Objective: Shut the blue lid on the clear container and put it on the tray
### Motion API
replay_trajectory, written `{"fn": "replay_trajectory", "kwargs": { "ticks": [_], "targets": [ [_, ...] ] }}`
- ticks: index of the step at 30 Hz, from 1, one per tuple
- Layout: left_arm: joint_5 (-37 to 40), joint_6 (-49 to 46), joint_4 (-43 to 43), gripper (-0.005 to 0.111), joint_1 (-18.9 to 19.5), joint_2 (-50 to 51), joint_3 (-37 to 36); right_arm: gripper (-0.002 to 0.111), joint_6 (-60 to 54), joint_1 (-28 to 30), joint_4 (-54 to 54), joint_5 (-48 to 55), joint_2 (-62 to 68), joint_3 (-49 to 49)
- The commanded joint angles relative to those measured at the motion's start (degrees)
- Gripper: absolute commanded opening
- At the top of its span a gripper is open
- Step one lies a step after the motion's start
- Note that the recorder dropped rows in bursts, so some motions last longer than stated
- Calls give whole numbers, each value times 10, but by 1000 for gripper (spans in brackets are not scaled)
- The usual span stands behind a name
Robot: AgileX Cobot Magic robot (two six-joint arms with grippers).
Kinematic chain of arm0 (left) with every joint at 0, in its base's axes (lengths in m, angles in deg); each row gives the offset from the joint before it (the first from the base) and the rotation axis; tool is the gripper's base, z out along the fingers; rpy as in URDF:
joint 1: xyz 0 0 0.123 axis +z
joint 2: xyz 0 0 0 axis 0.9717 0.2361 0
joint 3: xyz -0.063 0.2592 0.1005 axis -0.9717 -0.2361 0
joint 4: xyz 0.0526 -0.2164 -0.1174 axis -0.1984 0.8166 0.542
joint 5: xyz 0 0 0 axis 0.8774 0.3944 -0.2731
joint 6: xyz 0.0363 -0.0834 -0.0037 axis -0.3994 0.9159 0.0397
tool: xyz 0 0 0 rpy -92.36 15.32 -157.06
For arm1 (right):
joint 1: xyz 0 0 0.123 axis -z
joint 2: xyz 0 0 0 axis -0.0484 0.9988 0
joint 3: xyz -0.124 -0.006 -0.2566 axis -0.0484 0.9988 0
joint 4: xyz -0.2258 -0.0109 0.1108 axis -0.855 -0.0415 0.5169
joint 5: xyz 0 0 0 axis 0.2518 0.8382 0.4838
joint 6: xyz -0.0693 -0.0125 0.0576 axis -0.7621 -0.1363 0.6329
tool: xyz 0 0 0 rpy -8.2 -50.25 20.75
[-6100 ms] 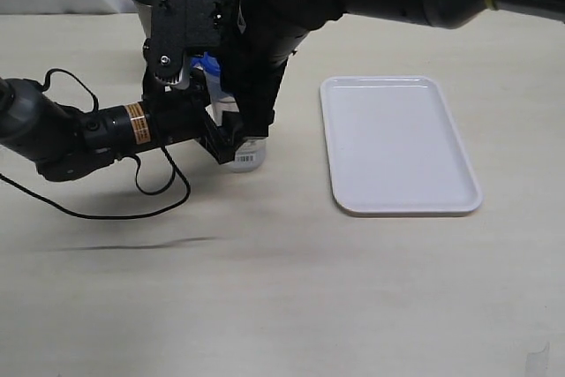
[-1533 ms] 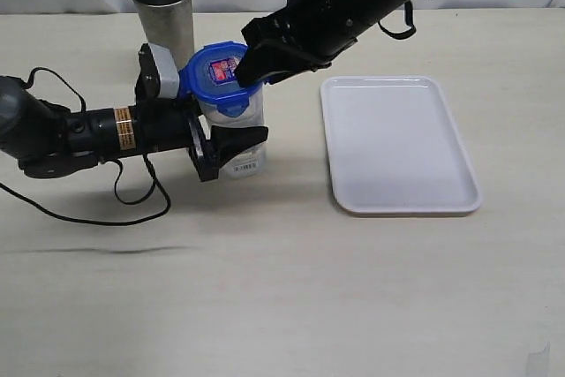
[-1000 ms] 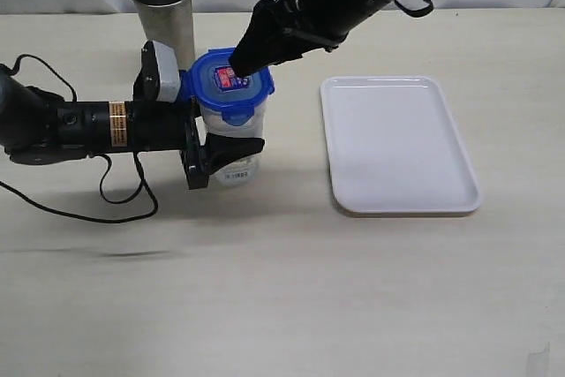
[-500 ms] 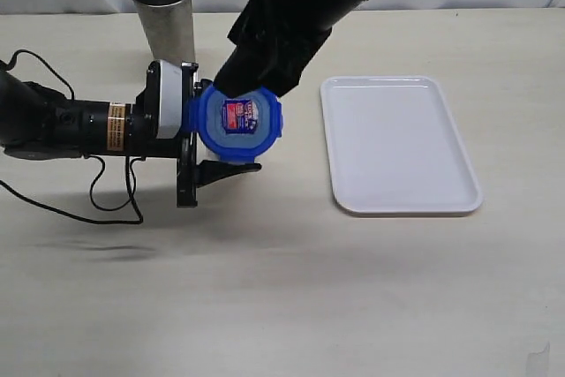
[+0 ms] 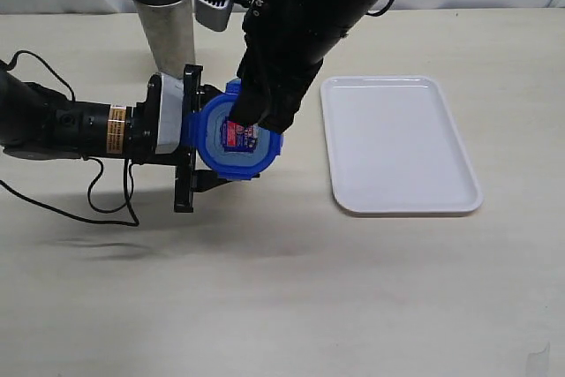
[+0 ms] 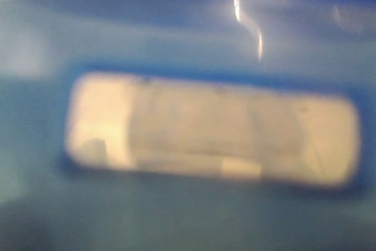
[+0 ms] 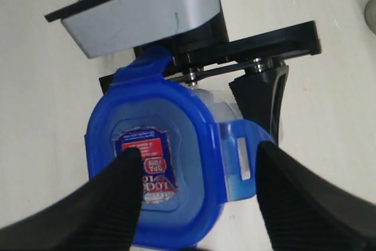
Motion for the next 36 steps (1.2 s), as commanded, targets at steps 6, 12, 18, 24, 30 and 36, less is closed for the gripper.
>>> {"fn": "replay_trajectory", "kwargs": {
  "ticks": [6, 12, 18, 24, 30, 36],
  "targets": [
    [-26, -2, 9, 0, 0, -8, 3, 50, -3, -1, 4, -1, 32, -1],
    [-26, 17, 17, 0, 0, -8, 3, 36, 0, -1, 4, 4, 54, -1],
    [-26, 42, 25, 0, 0, -8, 3, 35, 6, -1, 3, 7, 76, 0],
    [-26, 44, 26, 0, 0, -8, 3, 35, 8, -1, 2, 30, 95, 0],
    [-26, 45, 26, 0, 0, -8, 3, 35, 15, -1, 2, 36, 109, 0],
    [-26, 59, 33, 0, 0, -8, 3, 35, 15, -1, -2, 43, 116, 0]
  ]
}}
